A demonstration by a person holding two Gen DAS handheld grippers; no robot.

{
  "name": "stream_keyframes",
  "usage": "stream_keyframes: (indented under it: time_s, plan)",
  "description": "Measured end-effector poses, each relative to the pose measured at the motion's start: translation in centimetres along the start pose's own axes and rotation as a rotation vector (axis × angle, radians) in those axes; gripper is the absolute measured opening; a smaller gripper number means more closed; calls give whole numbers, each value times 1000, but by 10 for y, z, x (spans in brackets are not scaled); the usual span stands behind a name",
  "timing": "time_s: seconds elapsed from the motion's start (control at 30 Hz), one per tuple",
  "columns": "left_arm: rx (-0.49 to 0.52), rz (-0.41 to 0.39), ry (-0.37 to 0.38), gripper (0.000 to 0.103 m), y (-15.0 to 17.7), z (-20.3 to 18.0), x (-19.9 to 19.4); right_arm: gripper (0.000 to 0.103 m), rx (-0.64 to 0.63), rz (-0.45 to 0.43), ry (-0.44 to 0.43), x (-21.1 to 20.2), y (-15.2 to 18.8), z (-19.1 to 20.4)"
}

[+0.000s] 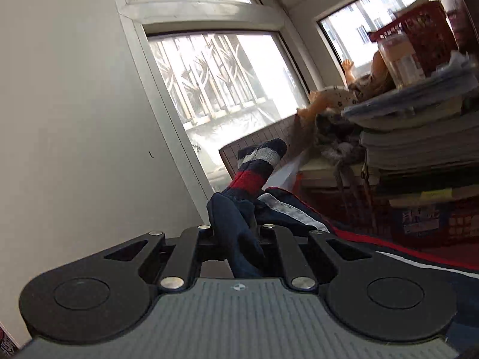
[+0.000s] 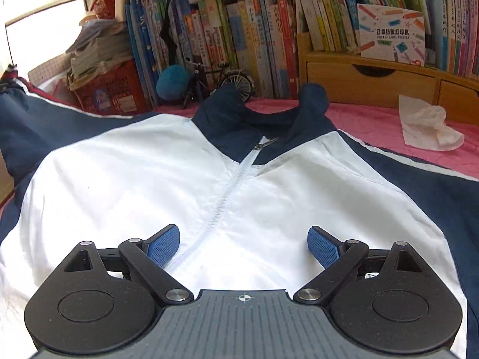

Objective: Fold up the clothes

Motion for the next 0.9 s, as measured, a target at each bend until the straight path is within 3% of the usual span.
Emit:
stream_keyframes:
  time_s: [0.07, 0.13, 0.2, 0.27, 0.3, 0.4, 0.43, 0.5, 0.57, 0.63, 0.77, 0.8, 0.9]
  plan:
    - [55, 140, 53, 11, 34, -32, 24, 93, -6, -9, 24, 6, 0, -1]
    - [46, 252, 125, 15, 64, -58, 37, 95, -38, -20, 57, 12, 1, 1]
    - [33, 312, 219, 21, 88, -83, 39, 98, -98, -24, 83, 16, 5, 7]
    - [72, 360, 246, 33, 100, -98, 38, 99, -146, -31, 95, 20, 8, 14]
    - [77, 373, 251, 34, 103, -102, 37, 99, -150, -34, 94, 20, 8, 16]
    - [-37, 312, 184, 36, 84, -82, 20, 94, -129, -60, 81, 13, -3, 18]
    - [-86, 259, 157, 40, 72, -71, 10, 94, -118, -90, 72, 6, -11, 18]
    - [-145, 127, 130, 59, 42, -55, -17, 95, -90, -152, 95, -4, -35, 9]
    - [-156, -14, 168, 64, 11, -53, -51, 95, -63, -205, 138, -10, -62, -7]
    - [-121, -145, 352, 65, -18, -79, -95, 95, -34, -217, 173, -3, -83, -23]
    - [18, -314, 930, 76, -55, -181, -211, 95, 17, -169, 156, 29, -106, -40]
    - [56, -337, 1033, 80, -60, -210, -235, 95, 26, -151, 144, 39, -107, -41]
    - [217, -388, 1219, 96, -63, -295, -296, 94, 28, -83, 140, 64, -100, -41]
Point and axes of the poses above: each gripper's, at about its wrist camera, not at the fingertips, and x roughly the way its jaws point, z to its left, y to its underside, the point moved 10 cm from there along x, roughly the way its jaws point, and after that the axes turned 14 degrees about x, right-handed, at the moved point
